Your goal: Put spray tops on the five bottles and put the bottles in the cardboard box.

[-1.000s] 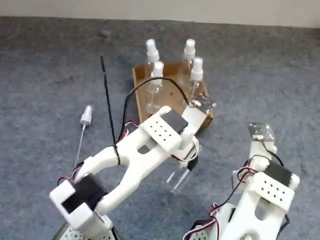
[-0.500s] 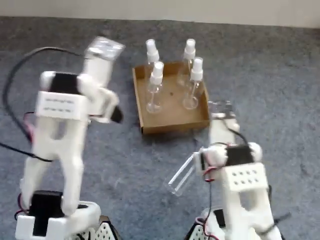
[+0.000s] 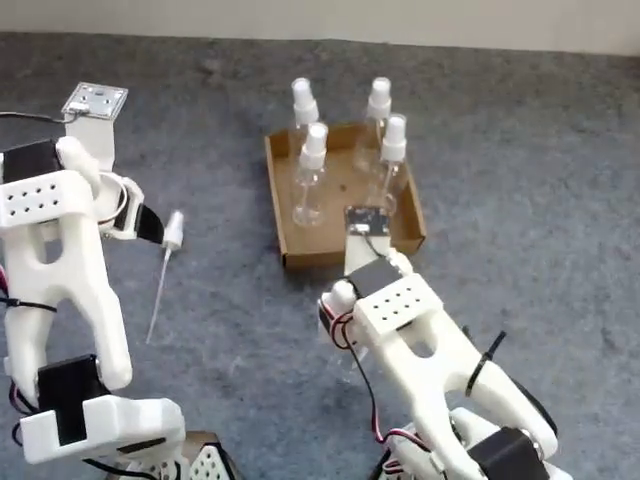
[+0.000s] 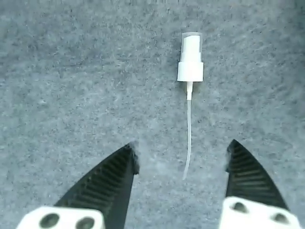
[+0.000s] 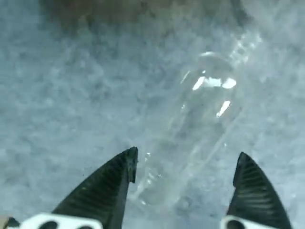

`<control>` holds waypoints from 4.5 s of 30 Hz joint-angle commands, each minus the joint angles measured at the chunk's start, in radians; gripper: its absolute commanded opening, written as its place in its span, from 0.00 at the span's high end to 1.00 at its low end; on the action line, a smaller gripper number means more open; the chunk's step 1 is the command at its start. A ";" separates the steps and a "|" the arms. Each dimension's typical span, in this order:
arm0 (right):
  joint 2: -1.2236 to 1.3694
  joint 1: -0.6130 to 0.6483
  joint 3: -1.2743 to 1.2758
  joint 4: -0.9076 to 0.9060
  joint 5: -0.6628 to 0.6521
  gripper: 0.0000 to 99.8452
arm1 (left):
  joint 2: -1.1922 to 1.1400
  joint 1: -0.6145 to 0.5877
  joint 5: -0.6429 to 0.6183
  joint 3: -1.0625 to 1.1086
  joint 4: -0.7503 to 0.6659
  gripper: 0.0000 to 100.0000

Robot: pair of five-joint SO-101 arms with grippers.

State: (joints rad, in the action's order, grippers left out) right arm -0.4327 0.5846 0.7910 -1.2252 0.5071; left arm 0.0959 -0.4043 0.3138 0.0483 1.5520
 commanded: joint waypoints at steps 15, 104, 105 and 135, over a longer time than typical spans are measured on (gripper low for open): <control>0.007 -0.183 0.137 0.272 0.026 0.95 | -0.002 -0.010 0.026 -0.042 -0.026 0.74; 0.599 -1.079 -0.730 -0.154 -1.310 0.76 | 0.087 0.455 -0.198 0.466 -0.362 0.99; 0.599 -1.086 -0.727 -0.153 -1.310 0.76 | 0.087 0.455 -0.198 0.466 -0.362 0.99; 0.694 -1.129 -0.745 -0.154 -1.307 0.99 | 0.094 0.449 -0.198 0.461 -0.361 0.99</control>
State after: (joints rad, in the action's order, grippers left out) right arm 0.2915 -0.5478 0.1143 -1.3679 -0.8124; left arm 0.1404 0.0376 0.1281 0.5194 1.2022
